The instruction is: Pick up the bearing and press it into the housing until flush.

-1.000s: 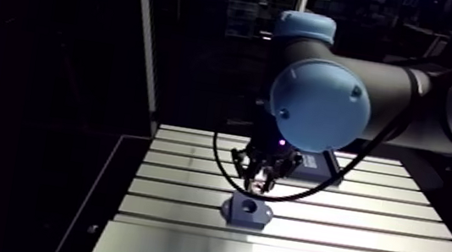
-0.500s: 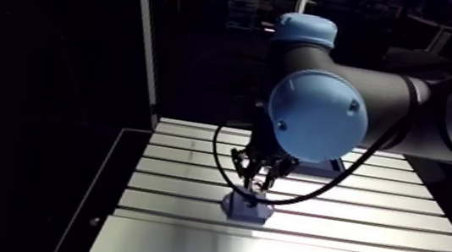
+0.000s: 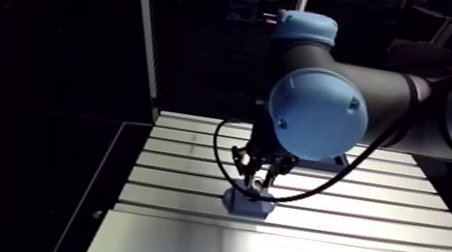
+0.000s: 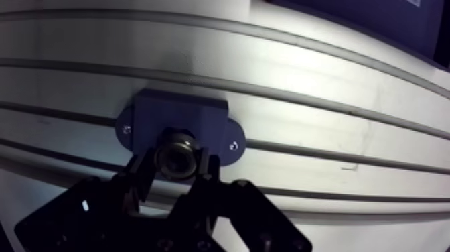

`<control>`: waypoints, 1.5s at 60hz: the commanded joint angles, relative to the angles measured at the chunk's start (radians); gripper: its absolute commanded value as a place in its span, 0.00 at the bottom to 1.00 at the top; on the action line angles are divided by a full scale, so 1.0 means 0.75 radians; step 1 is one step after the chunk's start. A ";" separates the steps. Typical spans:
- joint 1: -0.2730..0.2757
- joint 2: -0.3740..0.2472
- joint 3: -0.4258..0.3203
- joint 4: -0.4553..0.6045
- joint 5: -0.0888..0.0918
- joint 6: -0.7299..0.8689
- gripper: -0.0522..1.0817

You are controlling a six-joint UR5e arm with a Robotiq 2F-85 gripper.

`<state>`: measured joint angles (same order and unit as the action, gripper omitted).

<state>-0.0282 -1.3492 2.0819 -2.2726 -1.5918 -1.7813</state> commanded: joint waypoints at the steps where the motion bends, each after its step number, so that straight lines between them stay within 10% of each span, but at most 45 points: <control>1: 0.011 0.012 -0.001 0.000 0.002 0.000 0.72; 90: 0.027 0.051 0.005 -0.051 0.000 -0.003 0.71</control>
<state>-0.0086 -1.3121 2.0844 -2.3105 -1.5914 -1.7819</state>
